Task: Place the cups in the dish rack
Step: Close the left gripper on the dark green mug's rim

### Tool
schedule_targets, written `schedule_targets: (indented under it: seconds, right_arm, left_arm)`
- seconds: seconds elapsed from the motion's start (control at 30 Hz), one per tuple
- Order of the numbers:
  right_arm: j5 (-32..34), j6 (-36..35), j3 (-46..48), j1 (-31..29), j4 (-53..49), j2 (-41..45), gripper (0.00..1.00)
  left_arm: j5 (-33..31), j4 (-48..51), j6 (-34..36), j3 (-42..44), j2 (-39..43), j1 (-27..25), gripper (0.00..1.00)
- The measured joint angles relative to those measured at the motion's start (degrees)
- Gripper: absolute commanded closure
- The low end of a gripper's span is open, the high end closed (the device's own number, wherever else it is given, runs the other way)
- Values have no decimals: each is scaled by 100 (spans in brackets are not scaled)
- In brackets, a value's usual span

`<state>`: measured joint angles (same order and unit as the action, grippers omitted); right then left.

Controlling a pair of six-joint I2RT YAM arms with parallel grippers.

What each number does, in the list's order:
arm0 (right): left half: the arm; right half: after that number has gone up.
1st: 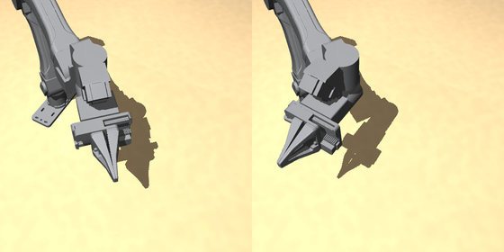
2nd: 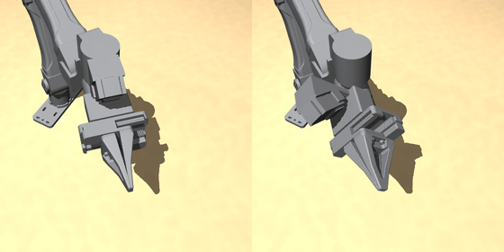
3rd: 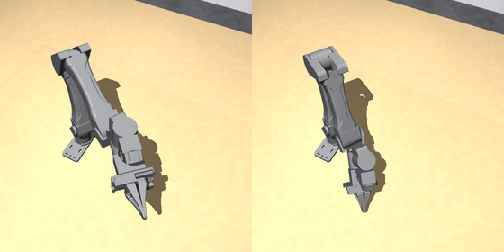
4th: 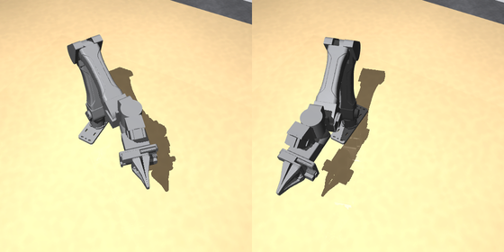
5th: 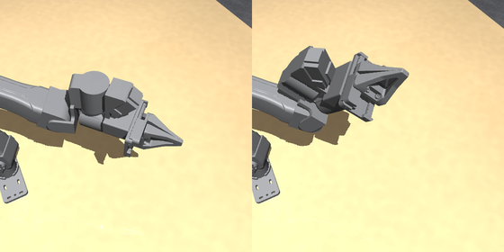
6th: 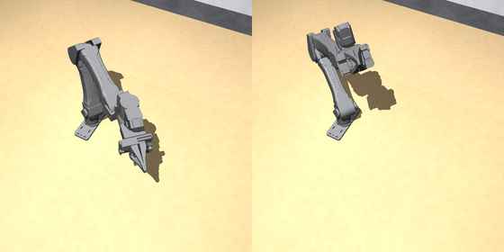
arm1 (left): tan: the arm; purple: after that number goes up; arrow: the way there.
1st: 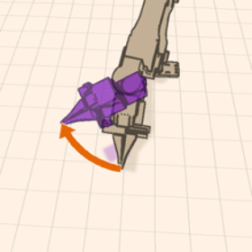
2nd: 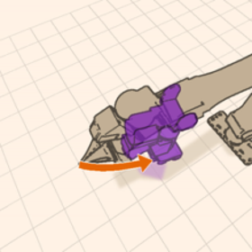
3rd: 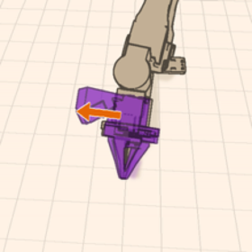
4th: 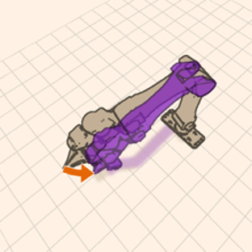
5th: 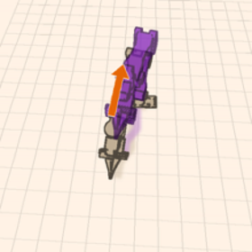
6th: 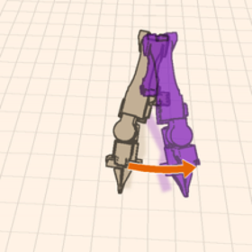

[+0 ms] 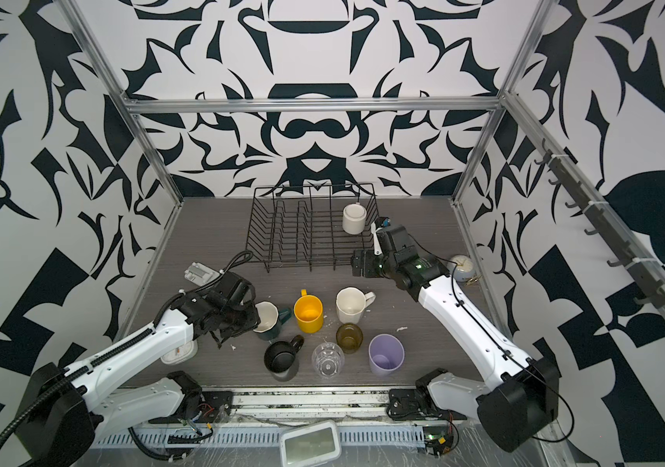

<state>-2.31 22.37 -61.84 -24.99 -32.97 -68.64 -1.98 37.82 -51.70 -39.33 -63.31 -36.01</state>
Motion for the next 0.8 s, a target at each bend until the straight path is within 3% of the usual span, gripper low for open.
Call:
schedule_targets:
  seconds: [0.1, 0.37, 0.67, 0.8]
  right_arm:
    - [-2, 0, 44, 0, -2, -2, 6]
    - [-48, 0, 55, -2, 4, -2, 6]
    - [-155, 0, 76, 0, 50, -2, 5]
    - [-225, 0, 76, 0, 114, 0, 5]
  left_arm:
    - [-57, 22, -4, 44, 35, 0, 79]
    - [-153, 160, -39, 153, 136, 0, 100]
    - [-645, 730, 66, 55, 907, 9, 100]
    - [-636, 984, 352, -304, 1311, 256, 100]
